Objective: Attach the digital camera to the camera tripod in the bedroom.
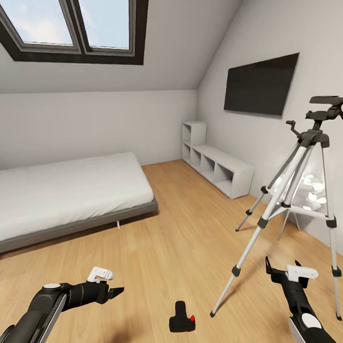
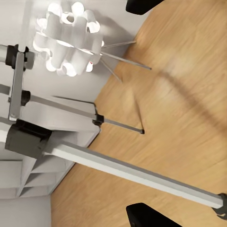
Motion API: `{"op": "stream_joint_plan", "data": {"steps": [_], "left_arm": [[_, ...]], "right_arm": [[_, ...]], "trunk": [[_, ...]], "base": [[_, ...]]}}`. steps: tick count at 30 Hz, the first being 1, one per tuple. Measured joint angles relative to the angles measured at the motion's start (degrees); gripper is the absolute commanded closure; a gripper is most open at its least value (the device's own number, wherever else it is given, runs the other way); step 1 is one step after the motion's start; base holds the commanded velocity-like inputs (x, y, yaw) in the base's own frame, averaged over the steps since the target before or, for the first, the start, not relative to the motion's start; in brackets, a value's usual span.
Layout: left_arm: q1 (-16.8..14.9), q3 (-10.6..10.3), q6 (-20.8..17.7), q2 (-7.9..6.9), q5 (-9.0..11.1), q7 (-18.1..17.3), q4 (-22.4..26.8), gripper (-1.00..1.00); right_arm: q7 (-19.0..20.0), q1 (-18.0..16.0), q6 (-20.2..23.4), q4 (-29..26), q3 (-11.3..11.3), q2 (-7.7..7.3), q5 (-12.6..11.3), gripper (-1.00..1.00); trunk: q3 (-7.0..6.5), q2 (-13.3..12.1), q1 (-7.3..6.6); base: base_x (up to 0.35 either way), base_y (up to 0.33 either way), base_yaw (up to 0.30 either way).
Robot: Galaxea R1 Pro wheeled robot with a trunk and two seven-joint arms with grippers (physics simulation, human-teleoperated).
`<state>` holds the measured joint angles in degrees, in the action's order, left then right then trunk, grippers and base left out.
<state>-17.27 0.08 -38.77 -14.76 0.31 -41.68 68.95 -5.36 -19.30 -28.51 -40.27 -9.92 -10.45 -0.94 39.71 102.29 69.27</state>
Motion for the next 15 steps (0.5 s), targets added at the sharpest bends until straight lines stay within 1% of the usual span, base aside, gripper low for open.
{"op": "stream_joint_plan", "data": {"steps": [11,15], "left_arm": [[0.04,-0.21,0.02,0.03,0.0,-0.02,0.02,-1.0],[0.05,-1.14,0.03,0.07,0.0,-0.05,0.06,-1.0]], "right_arm": [[-0.03,0.0,-0.14,0.07,-0.52,0.0,-0.1,-1.0],[-0.03,0.0,-0.15,0.06,-0.59,0.06,-0.1,-1.0]], "trunk": [[2.01,4.41,2.42],[2.73,6.02,3.3]], "base": [[0.0,0.0,0.0],[0.0,0.0,0.001]]}}
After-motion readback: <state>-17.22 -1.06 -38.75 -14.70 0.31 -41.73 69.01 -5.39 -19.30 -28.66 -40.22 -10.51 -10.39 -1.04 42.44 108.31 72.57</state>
